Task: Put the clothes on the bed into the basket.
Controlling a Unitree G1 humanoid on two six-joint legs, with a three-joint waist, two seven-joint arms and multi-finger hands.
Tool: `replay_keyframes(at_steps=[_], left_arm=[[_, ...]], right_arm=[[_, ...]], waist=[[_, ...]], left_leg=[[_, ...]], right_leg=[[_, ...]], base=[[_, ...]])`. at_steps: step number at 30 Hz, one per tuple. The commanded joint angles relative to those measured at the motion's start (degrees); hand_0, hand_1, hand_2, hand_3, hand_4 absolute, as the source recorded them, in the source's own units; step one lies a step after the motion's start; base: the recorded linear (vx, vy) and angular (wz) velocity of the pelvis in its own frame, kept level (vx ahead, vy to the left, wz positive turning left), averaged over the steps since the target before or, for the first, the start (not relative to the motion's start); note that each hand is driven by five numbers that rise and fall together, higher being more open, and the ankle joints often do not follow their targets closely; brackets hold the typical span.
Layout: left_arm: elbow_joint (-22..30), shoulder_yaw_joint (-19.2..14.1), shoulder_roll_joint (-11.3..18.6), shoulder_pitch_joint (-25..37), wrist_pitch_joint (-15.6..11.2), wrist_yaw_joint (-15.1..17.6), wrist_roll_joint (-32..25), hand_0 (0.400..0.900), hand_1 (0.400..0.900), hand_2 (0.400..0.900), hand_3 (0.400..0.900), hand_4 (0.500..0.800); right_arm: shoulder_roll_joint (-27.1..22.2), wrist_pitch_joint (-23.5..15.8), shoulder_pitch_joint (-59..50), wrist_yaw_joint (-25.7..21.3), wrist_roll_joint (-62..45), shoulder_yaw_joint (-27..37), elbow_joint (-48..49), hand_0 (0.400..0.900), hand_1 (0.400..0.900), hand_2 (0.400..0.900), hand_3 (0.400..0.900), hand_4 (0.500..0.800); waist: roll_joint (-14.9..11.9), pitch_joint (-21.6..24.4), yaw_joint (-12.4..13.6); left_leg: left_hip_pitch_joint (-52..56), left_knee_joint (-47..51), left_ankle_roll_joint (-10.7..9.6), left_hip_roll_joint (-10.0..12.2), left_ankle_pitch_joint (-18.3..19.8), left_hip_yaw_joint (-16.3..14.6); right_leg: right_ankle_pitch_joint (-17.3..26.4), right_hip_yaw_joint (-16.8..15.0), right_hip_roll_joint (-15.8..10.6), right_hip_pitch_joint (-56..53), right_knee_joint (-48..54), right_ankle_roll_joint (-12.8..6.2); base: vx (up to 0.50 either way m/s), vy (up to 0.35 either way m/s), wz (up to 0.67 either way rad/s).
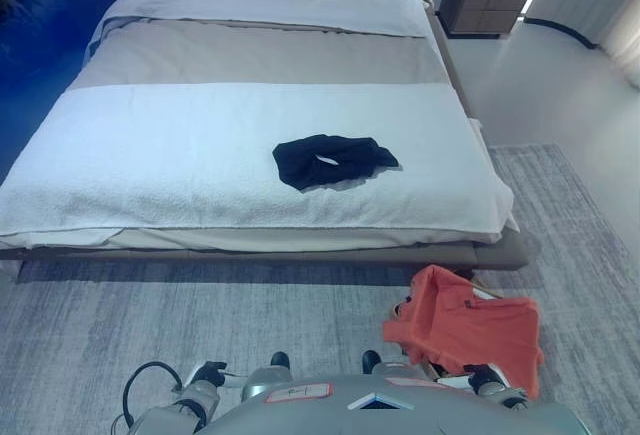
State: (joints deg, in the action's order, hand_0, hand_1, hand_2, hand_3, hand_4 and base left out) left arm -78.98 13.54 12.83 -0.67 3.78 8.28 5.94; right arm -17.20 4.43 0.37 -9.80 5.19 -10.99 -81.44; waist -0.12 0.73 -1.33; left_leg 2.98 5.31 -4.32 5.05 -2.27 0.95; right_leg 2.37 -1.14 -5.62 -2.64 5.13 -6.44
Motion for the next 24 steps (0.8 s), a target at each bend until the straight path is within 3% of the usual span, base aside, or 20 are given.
replay_keyframes(at_steps=[1,24], left_arm=[[-3.7,-0.1,1.2,3.6,-0.5,2.2,1.7,0.900,0.900,0.900,0.900,0.800],[-3.9,-0.3,1.6,3.6,-0.1,2.0,1.6,0.900,0.900,0.900,0.900,0.800]], right_arm=[[-0.8,-0.2,-3.9,-2.7,0.9,-1.1,-2.9,0.900,0.900,0.900,0.900,0.800],[-1.1,-0.2,-4.0,-2.9,-0.5,-0.5,-2.8,0.900,0.900,0.900,0.900,0.800]], waist=[[-2.0,-2.2,0.0],[-2.2,-2.3,0.1]], left_leg=[[2.5,-0.3,2.1,-3.5,3.5,-1.9],[2.4,-0.3,2.1,-3.6,3.6,-1.8]], right_leg=[[1.4,1.9,-0.8,1.0,-0.1,-0.96],[1.3,1.9,-0.7,1.1,-0.1,-0.92]], base=[[0.00,0.000,0.00],[0.00,0.000,0.00]])
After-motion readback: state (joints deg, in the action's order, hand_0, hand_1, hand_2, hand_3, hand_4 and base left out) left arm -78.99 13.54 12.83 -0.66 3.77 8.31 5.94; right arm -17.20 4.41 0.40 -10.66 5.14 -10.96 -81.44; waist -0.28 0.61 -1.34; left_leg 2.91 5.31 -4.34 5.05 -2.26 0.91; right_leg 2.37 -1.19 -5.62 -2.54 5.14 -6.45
